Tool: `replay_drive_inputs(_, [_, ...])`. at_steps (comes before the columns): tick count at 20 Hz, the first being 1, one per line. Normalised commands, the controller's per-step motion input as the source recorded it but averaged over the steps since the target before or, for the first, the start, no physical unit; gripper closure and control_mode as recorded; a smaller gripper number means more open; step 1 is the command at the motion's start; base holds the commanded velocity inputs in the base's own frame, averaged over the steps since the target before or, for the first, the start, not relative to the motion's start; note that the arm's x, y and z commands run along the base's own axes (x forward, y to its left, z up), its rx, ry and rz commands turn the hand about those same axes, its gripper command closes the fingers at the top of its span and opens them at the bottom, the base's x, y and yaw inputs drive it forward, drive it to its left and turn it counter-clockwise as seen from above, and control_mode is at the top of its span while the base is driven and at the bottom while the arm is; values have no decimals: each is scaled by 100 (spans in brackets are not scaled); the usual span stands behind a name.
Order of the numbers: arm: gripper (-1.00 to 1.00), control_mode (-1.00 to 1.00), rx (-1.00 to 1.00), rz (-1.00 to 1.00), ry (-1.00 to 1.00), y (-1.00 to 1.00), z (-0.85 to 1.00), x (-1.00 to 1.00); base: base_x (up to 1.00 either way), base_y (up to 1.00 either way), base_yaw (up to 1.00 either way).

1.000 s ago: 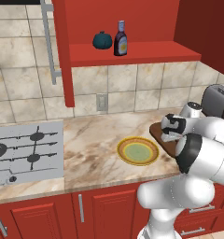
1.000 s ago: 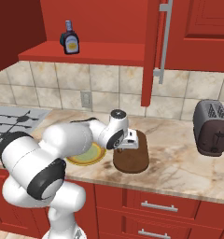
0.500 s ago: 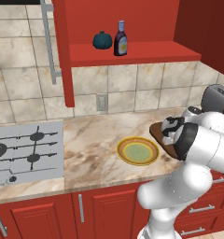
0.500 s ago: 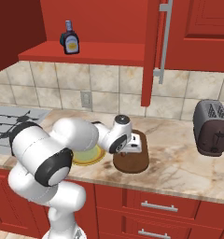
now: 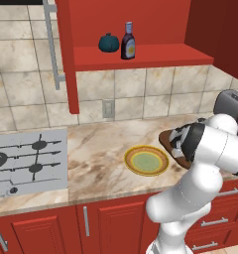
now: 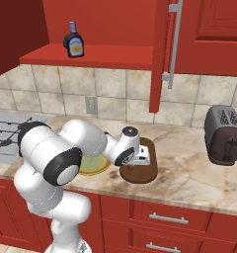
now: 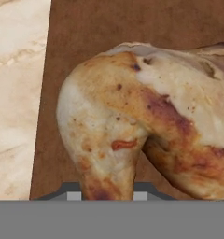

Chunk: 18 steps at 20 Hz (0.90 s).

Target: Pick the chicken drumstick from the plate and place it on the cutting board. Then pick the condiment bottle from the cabinet and place it next to the cutting board.

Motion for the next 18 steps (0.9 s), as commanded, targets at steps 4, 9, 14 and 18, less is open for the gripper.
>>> replay_drive_inputs(4, [100,-100,0,0,0,0,-29,8,0,0,0])
replay_drive_inputs(9, [-100,-100,0,0,0,0,-28,10,0,0,0])
replay_drive_inputs(14, [-100,-100,2,0,2,-14,-14,17,0,0,0])
replay_drive_inputs(18, [-100,-100,0,0,0,-26,1,0,0,0,0])
